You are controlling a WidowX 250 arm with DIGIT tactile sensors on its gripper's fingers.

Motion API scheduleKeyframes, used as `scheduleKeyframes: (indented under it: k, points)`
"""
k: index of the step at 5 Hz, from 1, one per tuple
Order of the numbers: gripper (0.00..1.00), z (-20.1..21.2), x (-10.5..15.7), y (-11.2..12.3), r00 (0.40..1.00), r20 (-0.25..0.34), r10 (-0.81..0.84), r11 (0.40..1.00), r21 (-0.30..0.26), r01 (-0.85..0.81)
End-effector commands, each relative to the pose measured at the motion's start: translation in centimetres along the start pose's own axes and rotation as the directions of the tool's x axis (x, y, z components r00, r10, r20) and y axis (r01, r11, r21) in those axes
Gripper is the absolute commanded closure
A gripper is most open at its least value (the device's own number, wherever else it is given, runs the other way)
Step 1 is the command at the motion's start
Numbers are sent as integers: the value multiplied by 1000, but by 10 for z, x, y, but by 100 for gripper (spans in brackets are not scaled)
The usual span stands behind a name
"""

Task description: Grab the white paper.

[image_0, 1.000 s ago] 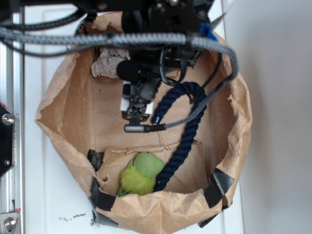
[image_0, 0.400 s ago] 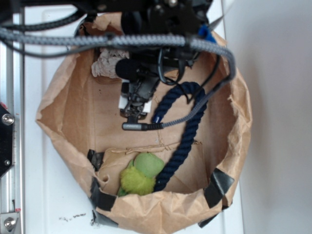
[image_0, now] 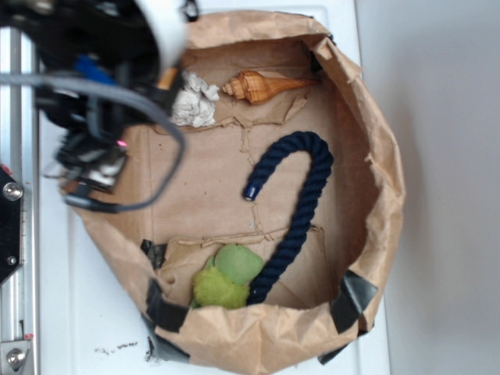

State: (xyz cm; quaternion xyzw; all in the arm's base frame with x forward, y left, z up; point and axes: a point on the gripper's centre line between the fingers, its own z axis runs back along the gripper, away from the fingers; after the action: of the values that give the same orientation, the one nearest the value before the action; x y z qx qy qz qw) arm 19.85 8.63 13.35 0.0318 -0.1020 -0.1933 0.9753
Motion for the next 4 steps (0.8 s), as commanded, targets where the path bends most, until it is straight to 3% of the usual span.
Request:
scheduleKeyframes:
  k: [1,3,4]
  points:
    - [0,3,16,10,999,-5,40,997,67,-39]
    - [0,-1,53,9,992,-57,117,991,79,-112]
    - [0,-17,64,16,987,-53,148,982,123,-141]
